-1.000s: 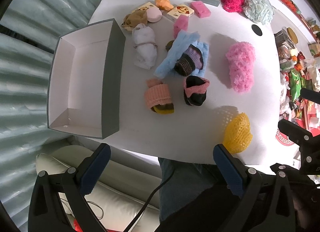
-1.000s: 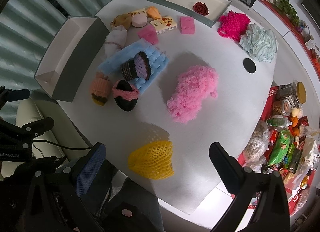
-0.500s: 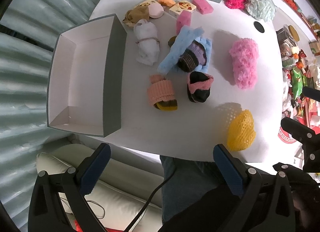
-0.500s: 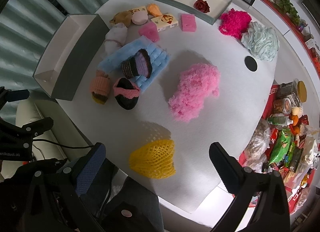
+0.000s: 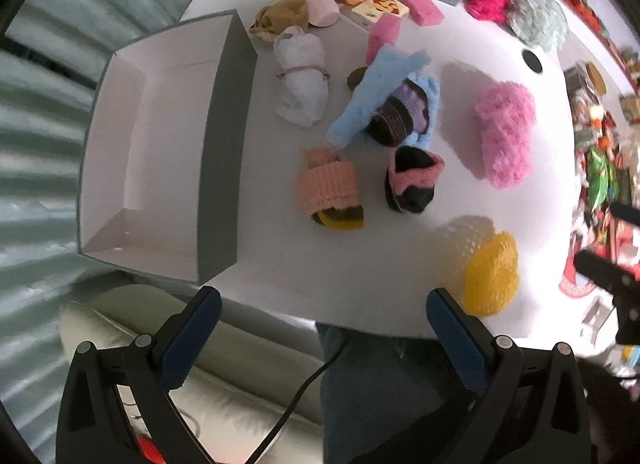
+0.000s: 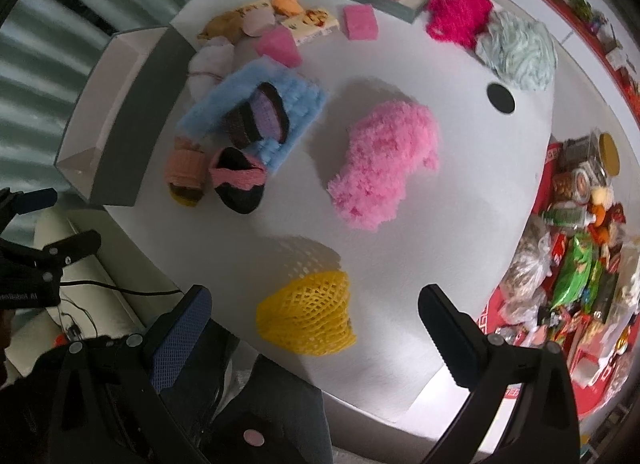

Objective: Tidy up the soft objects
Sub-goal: 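Grasp the pink knitted sock roll with left tool while right tool grasps the pink fluffy plush, then carry the sock roll and pink plush into the white box and release both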

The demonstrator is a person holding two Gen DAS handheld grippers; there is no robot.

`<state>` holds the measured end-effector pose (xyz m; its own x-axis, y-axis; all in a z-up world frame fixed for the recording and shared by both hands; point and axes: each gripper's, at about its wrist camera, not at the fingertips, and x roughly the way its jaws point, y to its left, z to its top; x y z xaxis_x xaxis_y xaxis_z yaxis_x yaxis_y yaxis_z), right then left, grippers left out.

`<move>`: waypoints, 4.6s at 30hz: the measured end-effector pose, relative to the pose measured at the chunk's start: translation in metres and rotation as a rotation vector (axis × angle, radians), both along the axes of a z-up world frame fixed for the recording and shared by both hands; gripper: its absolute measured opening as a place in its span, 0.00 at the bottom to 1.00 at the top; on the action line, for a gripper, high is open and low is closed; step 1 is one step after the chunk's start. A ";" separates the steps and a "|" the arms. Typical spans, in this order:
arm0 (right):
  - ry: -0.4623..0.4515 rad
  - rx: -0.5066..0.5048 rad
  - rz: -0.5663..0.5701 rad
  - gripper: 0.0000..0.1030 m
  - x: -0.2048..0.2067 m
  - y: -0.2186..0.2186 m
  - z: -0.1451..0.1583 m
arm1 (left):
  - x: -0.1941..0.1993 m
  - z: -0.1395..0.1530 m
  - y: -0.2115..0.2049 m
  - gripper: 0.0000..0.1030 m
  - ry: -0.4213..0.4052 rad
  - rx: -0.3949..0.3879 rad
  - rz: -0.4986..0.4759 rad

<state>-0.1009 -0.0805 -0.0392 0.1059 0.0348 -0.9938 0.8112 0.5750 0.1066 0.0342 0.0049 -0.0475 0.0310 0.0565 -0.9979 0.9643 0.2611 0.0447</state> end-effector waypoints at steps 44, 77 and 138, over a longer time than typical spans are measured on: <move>0.066 0.071 -0.339 1.00 0.032 -0.143 -0.179 | 0.032 -0.176 -0.031 1.00 0.023 -0.042 0.264; -0.055 0.005 -0.300 0.47 -0.029 -0.160 -0.135 | -0.013 -0.103 0.005 0.51 0.080 -0.064 0.026; -0.156 -0.056 0.029 0.47 0.353 -0.030 -0.033 | 0.237 -0.077 0.003 0.52 0.015 -0.260 0.195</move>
<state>0.2519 -0.1100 -0.0718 0.2589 -0.0151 -0.9658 0.7704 0.6063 0.1971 0.2712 0.0080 -0.1243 0.0295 -0.1967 -0.9800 0.8949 0.4420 -0.0618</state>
